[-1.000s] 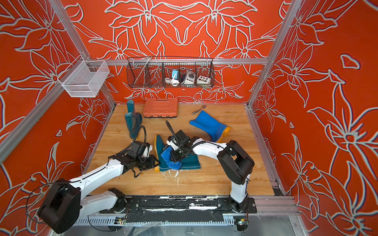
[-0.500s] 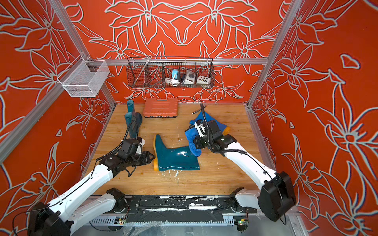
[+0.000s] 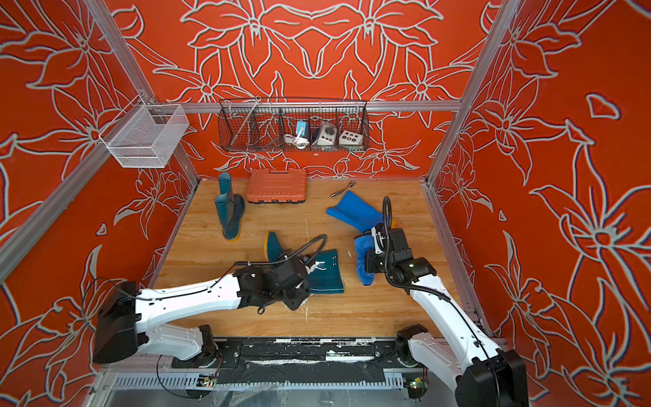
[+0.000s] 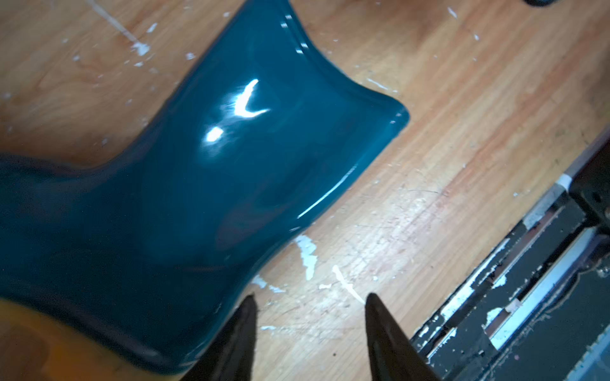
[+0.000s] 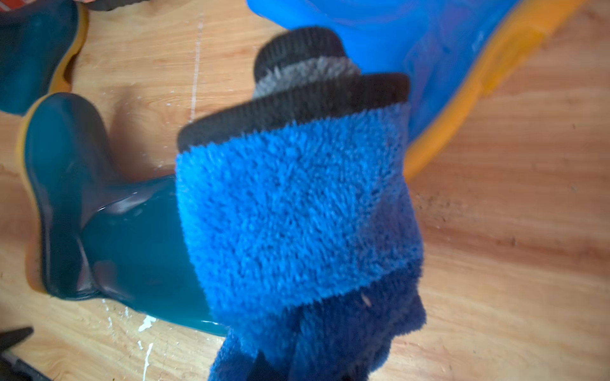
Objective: Wipe the rubber boots with a cloth
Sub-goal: Adjust the rubber boot at the center of the board.
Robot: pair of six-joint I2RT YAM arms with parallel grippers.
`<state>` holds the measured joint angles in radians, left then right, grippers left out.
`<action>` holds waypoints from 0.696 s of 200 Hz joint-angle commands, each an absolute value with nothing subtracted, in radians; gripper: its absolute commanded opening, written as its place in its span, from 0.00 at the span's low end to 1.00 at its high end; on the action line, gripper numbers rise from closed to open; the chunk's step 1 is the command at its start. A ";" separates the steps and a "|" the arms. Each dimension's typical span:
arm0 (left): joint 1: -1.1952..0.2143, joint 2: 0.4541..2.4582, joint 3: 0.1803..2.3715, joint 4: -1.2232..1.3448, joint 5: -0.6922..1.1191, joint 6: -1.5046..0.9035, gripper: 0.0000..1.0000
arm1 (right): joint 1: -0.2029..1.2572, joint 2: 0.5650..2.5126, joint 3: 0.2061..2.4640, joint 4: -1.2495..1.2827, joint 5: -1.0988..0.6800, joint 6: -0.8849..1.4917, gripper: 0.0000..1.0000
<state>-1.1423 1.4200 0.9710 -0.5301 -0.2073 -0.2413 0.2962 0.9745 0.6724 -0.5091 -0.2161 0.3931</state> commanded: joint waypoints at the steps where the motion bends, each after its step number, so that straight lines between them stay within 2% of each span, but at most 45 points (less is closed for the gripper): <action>1: -1.231 1.500 1.013 -0.556 -0.332 -0.084 0.53 | 0.266 0.969 0.645 -0.493 -0.238 0.444 0.00; 40: -1.276 1.602 1.037 -0.520 -0.310 -0.010 0.56 | 0.241 0.988 0.627 -0.469 -0.263 0.454 0.00; 89: -1.278 1.723 1.089 -0.473 -0.418 0.055 0.58 | 0.239 1.019 0.609 -0.425 -0.305 0.471 0.00; 139: -1.277 1.980 1.299 -0.565 -0.594 0.101 0.58 | 0.239 1.001 0.584 -0.434 -0.305 0.456 0.00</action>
<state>-1.2716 1.8881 1.2392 -0.5194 -0.4808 0.0536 0.2466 1.0153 0.6128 -0.4446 -0.2905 0.4526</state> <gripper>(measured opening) 0.582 0.103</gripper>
